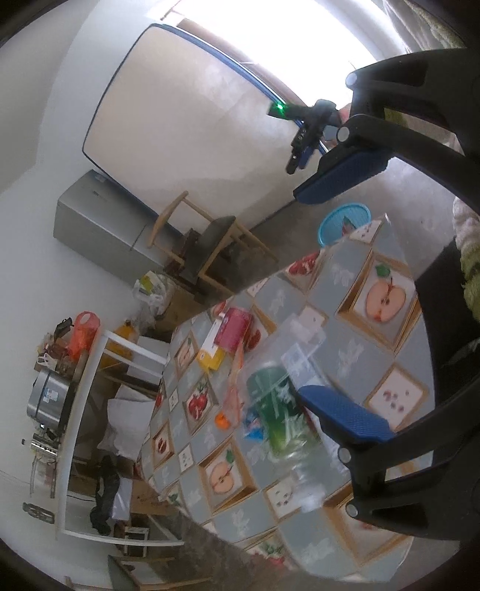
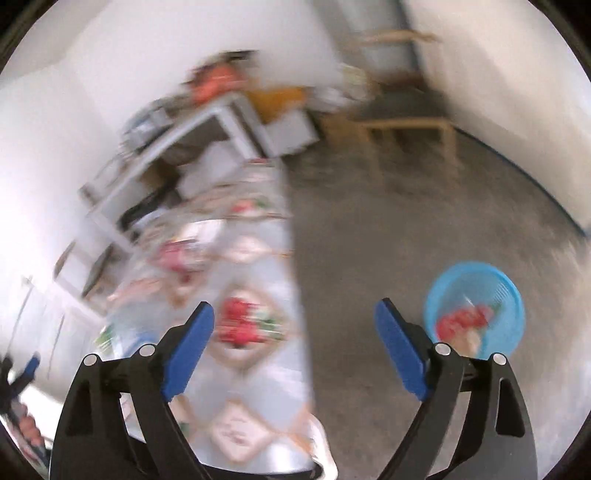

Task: Collect trash
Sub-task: 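Move both tools back over the table toward the can and box, then grasp the white-orange box with the left tool while the right tool grasps the red can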

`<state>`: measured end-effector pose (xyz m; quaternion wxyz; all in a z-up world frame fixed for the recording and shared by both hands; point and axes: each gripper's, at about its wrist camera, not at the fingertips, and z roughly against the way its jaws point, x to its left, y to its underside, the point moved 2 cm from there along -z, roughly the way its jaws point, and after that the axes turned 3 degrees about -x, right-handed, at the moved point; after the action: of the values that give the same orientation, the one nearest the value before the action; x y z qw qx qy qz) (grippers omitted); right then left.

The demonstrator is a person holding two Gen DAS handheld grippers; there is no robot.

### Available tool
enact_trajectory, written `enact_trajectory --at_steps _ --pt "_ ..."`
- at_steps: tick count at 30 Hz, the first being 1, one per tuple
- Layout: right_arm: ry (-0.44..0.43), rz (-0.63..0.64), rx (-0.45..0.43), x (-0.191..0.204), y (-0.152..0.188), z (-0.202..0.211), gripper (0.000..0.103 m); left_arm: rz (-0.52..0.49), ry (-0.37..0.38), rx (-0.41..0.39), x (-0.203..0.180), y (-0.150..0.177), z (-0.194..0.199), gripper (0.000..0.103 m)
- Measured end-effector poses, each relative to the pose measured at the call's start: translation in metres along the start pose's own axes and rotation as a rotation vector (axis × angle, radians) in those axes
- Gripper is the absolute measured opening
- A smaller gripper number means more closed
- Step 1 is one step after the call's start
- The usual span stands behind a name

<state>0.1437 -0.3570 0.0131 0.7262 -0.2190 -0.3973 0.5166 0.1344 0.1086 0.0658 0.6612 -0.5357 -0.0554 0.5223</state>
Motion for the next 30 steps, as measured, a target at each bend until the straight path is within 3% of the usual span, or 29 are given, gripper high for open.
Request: enact_trajectory --at_steps 6,9,11,15,19,23,26,28,30 --pt "-0.121 0.406 -0.01 0.108 -0.028 -0.064 0.092 -0.052 -0.091 0.039 0.021 -0.053 -0.016 0.094" --pt "-0.169 0.501 0.025 0.141 -0.052 -0.102 0.093 -0.08 -0.126 0.075 0.034 -0.083 -0.038 0.094" --pt "-0.175 0.56 0.042 0.155 -0.066 -0.128 0.093 -0.076 -0.154 0.103 0.044 -0.103 -0.056 0.094" --pt "-0.195 0.648 0.146 0.174 -0.08 -0.182 0.093 0.0 -0.136 0.21 0.07 -0.139 -0.109 0.094" --pt "-0.202 0.749 0.275 0.184 -0.069 -0.24 0.093 0.045 -0.126 0.307 0.086 -0.166 -0.171 0.094" --pt "-0.178 0.833 0.331 0.186 -0.057 -0.27 0.093 0.058 -0.132 0.418 0.096 -0.185 -0.243 0.094" --pt "-0.18 0.861 0.34 0.186 -0.054 -0.279 0.093 -0.028 -0.184 0.471 0.097 -0.19 -0.294 0.094" --pt "-0.185 0.879 0.345 0.185 -0.052 -0.284 0.093 -0.176 -0.238 0.484 0.091 -0.189 -0.326 0.094" --pt "-0.192 0.889 0.353 0.186 -0.052 -0.29 0.093 -0.26 -0.262 0.487 0.089 -0.188 -0.347 0.094"
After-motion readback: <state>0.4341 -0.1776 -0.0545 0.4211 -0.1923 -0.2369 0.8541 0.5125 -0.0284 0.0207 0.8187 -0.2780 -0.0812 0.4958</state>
